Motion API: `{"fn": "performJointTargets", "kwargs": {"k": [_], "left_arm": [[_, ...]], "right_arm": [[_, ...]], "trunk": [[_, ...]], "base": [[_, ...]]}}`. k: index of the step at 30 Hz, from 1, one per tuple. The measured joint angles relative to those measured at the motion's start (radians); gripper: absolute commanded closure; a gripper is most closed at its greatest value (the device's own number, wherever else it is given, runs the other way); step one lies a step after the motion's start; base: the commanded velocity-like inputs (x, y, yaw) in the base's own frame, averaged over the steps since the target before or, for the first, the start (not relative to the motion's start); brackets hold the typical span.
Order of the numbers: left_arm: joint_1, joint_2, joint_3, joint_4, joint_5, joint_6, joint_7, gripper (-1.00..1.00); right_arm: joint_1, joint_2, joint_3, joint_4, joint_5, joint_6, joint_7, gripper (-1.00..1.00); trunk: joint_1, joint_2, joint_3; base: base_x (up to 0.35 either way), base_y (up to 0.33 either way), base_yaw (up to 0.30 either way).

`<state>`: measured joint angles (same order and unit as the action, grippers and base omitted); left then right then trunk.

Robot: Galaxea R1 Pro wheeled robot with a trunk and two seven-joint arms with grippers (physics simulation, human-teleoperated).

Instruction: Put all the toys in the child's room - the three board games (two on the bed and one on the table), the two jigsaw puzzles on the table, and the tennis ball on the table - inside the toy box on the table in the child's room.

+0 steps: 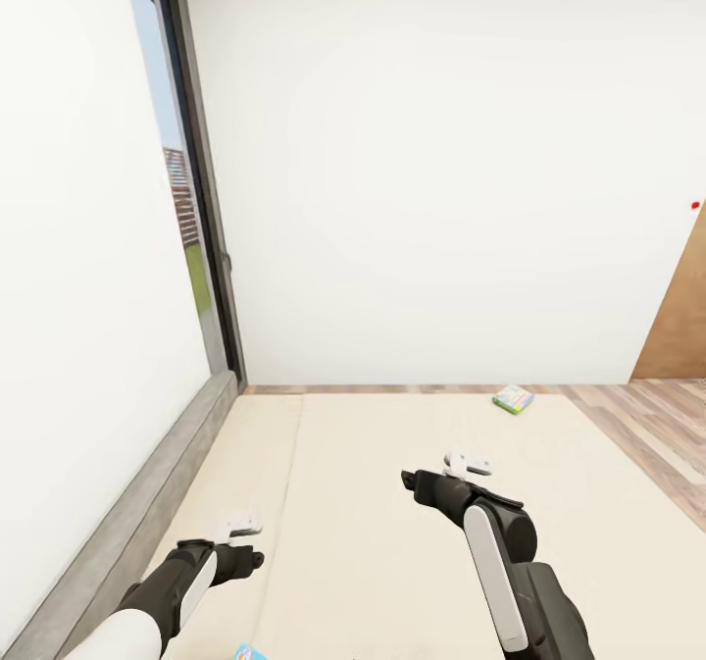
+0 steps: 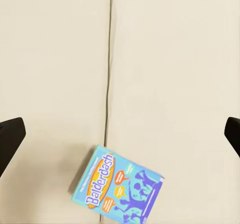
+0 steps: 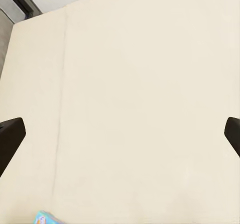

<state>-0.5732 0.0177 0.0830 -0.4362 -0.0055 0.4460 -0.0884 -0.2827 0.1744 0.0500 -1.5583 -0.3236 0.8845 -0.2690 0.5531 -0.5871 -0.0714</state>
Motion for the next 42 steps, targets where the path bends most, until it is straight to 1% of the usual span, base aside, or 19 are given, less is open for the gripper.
{"fn": "performJointTargets", "kwargs": {"k": [35,42], "left_arm": [[0.0,0.001,0.001,-0.002,0.0,0.0,0.0,-1.0],[0.0,0.0,0.001,-0.002,0.0,0.0,0.0,-1.0]], "right_arm": [[-0.002,0.0,0.004,0.006,0.0,0.003,0.002,-1.0],[0.0,0.0,0.004,0.005,0.001,0.003,0.002,-1.0]], "trunk": [[0.0,0.0,-0.058],[0.0,0.0,-0.062]], "base": [[0.0,0.0,-0.093],[0.0,0.0,-0.011]]}}
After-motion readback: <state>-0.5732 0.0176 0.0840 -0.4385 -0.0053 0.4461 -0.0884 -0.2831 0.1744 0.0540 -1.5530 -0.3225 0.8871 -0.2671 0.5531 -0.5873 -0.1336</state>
